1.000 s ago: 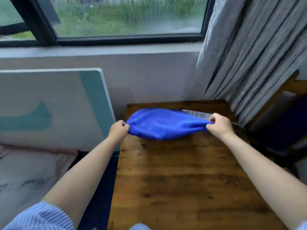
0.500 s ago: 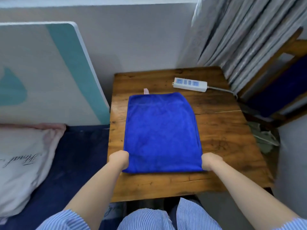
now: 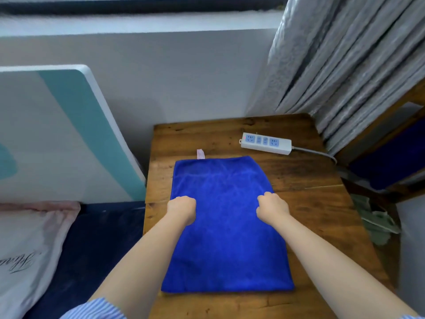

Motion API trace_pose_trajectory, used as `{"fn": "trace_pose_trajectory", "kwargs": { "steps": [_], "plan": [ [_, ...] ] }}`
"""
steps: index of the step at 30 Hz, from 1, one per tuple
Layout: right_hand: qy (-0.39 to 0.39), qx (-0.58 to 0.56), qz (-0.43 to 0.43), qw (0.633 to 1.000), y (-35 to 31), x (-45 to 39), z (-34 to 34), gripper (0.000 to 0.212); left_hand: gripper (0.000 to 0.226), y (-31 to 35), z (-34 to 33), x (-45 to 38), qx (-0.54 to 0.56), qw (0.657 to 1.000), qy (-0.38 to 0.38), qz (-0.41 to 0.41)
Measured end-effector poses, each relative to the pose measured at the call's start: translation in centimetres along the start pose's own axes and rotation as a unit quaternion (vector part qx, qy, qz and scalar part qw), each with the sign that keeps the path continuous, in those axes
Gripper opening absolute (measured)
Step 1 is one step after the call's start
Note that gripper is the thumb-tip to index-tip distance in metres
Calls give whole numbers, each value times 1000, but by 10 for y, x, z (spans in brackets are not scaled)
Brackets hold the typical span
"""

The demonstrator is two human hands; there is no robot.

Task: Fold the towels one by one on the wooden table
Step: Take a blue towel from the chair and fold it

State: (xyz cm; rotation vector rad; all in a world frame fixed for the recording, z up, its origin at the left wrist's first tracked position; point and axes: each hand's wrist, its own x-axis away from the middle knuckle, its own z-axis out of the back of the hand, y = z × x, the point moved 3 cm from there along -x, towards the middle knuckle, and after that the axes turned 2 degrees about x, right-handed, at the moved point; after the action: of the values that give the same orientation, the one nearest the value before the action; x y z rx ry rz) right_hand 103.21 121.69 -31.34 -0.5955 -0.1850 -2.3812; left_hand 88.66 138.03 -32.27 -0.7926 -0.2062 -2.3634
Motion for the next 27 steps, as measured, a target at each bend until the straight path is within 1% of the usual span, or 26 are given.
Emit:
{"fn": "trace_pose_trajectory", "kwargs": {
  "steps": [6,7,9,10,13,15,16,17,20,21,24,26,27],
  "plan": [
    [8,-14,17,1000,0,-74,24,36,9,-7,35,-62,27,999,11,23],
    [9,-24,22,999,-1,-87,26,33,9,-9,38,-73,31,999,13,27],
    [5,-23,37,999,-5,-108,33,16,15,-13,44,-90,39,999,11,33],
    [5,-21,48,999,-7,-123,36,15,21,-15,47,-103,45,998,13,37],
    [4,-33,57,998,-10,-157,37,44,30,-20,51,-130,68,996,27,46],
    [-11,-39,60,997,-11,-176,31,55,35,-23,49,-145,74,995,34,50],
    [-21,-36,63,997,-11,-185,29,56,37,-25,48,-151,77,995,39,52],
    [-32,-29,70,997,-11,-192,23,55,38,-27,44,-158,78,995,42,53],
    [-17,11,125,992,-7,-204,23,30,38,-33,39,-171,86,993,67,45],
    [-11,19,147,989,-5,-203,24,25,39,-35,37,-175,88,992,74,44],
    [-17,35,198,979,9,-189,28,28,38,-38,33,-179,78,991,94,49],
    [-17,57,214,975,20,-176,30,28,33,-40,32,-177,66,991,114,34],
    [-21,71,217,973,26,-170,31,28,30,-40,32,-172,77,989,127,22]
  ]
}}
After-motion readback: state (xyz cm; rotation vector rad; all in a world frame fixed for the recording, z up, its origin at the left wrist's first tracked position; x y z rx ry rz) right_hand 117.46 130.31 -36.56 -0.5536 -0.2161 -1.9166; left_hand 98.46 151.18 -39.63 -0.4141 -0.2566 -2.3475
